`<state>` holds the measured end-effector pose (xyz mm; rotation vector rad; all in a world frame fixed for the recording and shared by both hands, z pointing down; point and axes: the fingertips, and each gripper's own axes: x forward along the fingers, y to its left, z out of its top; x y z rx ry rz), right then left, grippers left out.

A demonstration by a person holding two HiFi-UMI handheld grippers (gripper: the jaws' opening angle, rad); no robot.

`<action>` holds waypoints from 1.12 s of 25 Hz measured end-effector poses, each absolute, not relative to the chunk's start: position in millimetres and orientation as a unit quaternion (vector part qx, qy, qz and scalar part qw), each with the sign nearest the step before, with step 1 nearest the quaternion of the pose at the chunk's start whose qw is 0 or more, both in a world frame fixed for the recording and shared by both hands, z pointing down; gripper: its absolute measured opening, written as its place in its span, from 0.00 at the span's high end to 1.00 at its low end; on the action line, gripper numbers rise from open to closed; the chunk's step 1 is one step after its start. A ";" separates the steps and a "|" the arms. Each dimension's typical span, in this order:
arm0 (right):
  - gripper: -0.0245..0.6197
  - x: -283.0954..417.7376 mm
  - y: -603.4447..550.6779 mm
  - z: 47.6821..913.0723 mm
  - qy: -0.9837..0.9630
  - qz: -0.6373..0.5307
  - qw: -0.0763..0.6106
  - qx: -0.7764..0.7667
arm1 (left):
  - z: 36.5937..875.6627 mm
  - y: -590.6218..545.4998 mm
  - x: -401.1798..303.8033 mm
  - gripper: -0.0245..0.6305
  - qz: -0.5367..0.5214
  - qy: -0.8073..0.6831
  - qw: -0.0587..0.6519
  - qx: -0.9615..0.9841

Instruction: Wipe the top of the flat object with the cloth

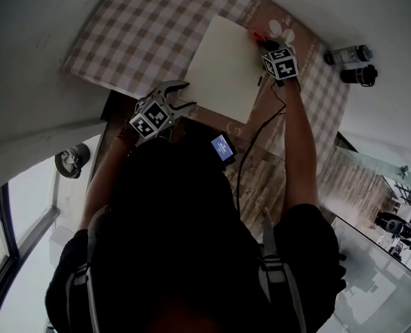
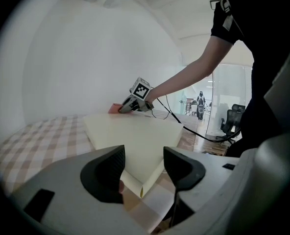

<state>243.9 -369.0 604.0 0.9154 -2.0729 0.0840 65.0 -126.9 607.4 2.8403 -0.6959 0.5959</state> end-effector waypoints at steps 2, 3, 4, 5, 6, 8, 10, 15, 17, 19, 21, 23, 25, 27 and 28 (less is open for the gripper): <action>0.93 240.9 -366.2 605.3 -0.825 0.035 0.433 0.361 | 608.7 -126.1 63.4 0.56 0.199 -0.232 0.079 0.949; 0.93 238.4 -364.1 606.4 -0.825 0.032 0.440 0.353 | 608.6 -126.1 62.3 0.56 0.199 -0.233 0.078 0.949; 0.93 236.4 -361.6 607.4 -0.825 0.032 0.446 0.346 | 607.2 -126.5 61.7 0.56 0.198 -0.233 0.076 0.949; 0.93 235.7 -358.7 607.9 -0.826 0.034 0.448 0.341 | 604.5 -127.1 61.8 0.56 0.197 -0.233 0.075 0.949; 0.93 236.0 -355.7 608.1 -0.827 0.039 0.448 0.338 | 602.0 -127.6 62.5 0.56 0.195 -0.232 0.075 0.950; 0.93 236.3 -349.9 608.3 -0.827 0.047 0.447 0.338 | 601.9 -127.1 63.1 0.56 0.195 -0.230 0.077 0.950; 0.93 234.9 -344.0 609.3 -0.826 0.053 0.448 0.339 | 606.1 -125.6 62.4 0.56 0.199 -0.230 0.082 0.949; 0.93 229.1 -327.0 610.0 -0.823 0.062 0.452 0.338 | 602.8 -125.8 62.0 0.56 0.194 -0.229 0.078 0.951; 0.93 226.3 -319.2 610.1 -0.824 0.072 0.449 0.339 | 600.5 -125.9 60.8 0.56 0.189 -0.227 0.085 0.951; 0.93 224.0 -311.4 609.9 -0.824 0.076 0.445 0.343 | 600.0 -126.9 60.5 0.56 0.188 -0.226 0.084 0.952; 0.93 221.7 -302.8 610.1 -0.825 0.077 0.439 0.348 | 601.1 -126.8 60.8 0.56 0.191 -0.227 0.081 0.952; 0.93 219.3 -293.8 611.1 -0.826 0.080 0.434 0.350 | 602.5 -125.0 61.6 0.56 0.192 -0.229 0.081 0.951; 0.93 214.6 -286.8 611.9 -0.826 0.078 0.436 0.349 | 602.2 -124.6 60.2 0.56 0.192 -0.230 0.085 0.950; 0.94 202.9 -282.9 611.2 -0.825 0.074 0.442 0.346 | 599.9 -127.8 51.6 0.56 0.191 -0.229 0.087 0.951; 0.93 196.4 -281.6 610.7 -0.824 0.072 0.444 0.345 | 599.0 -130.1 46.6 0.56 0.191 -0.228 0.087 0.951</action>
